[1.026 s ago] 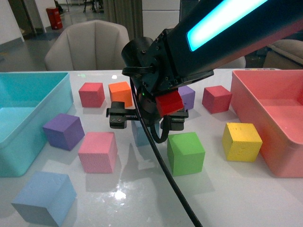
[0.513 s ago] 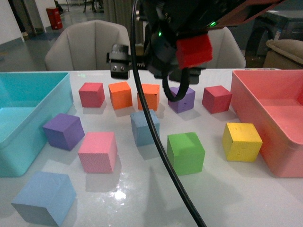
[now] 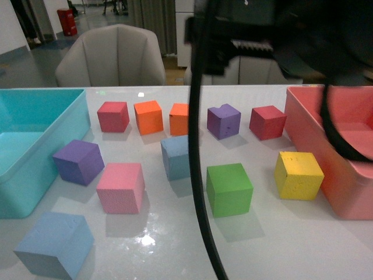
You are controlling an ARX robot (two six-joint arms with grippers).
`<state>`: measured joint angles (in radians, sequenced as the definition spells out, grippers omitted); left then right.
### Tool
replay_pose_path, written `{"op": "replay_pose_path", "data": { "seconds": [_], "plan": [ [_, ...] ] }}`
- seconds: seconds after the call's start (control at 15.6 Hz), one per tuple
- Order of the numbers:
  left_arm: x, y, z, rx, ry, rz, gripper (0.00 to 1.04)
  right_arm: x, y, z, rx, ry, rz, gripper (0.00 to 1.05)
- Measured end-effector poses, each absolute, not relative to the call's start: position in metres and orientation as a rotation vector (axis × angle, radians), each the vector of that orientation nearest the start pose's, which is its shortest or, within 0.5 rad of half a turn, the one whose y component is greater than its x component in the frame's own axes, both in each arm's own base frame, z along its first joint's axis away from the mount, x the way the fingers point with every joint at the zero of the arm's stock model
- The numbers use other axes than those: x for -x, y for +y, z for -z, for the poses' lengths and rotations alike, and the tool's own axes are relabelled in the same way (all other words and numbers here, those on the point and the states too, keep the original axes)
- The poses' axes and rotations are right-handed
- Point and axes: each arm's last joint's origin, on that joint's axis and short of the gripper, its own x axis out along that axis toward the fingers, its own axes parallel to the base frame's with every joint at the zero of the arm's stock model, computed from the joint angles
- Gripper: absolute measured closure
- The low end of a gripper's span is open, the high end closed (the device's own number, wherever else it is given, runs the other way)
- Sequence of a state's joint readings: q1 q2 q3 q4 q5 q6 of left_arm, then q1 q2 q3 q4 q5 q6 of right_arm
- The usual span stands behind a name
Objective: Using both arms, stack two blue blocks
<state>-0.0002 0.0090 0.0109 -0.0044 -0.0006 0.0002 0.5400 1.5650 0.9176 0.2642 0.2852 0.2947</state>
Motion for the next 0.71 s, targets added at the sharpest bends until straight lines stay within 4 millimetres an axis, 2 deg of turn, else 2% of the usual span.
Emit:
{"op": "replay_pose_path", "data": {
  "seconds": [0.06, 0.19, 0.32, 0.38, 0.45, 0.51, 0.58, 0.64, 0.71],
  "plan": [
    [-0.098, 0.000, -0.166, 0.000, 0.002, 0.000, 0.07, -0.277, 0.162, -0.231, -0.135, 0.317, -0.191, 0.09],
    [-0.098, 0.000, -0.166, 0.000, 0.002, 0.000, 0.07, -0.259, 0.147, -0.233, -0.139, 0.167, -0.128, 0.18],
    [-0.098, 0.000, -0.166, 0.000, 0.001, 0.000, 0.07, -0.253, 0.138, -0.238, -0.138, 0.080, -0.094, 0.24],
    [-0.098, 0.000, -0.166, 0.000, 0.001, 0.000, 0.07, -0.249, 0.126, -0.240, -0.127, 0.023, -0.067, 0.29],
    [-0.098, 0.000, -0.166, 0.000, 0.001, 0.000, 0.07, -0.241, 0.104, -0.237, -0.102, -0.027, -0.012, 0.38],
    [-0.098, 0.000, -0.166, 0.000, 0.001, 0.000, 0.07, -0.230, 0.083, -0.225, -0.055, 0.009, 0.022, 0.48],
    [-0.098, 0.000, -0.166, 0.000, 0.001, 0.000, 0.07, -0.205, 0.061, -0.205, -0.001, 0.092, 0.016, 0.60],
    [-0.098, 0.000, -0.166, 0.000, 0.001, 0.000, 0.07, -0.180, 0.042, -0.195, 0.012, 0.123, 0.000, 0.73],
    [-0.098, 0.000, -0.166, 0.000, 0.001, 0.000, 0.07, -0.167, 0.031, -0.195, 0.006, 0.110, 0.001, 0.81]
  ]
}}
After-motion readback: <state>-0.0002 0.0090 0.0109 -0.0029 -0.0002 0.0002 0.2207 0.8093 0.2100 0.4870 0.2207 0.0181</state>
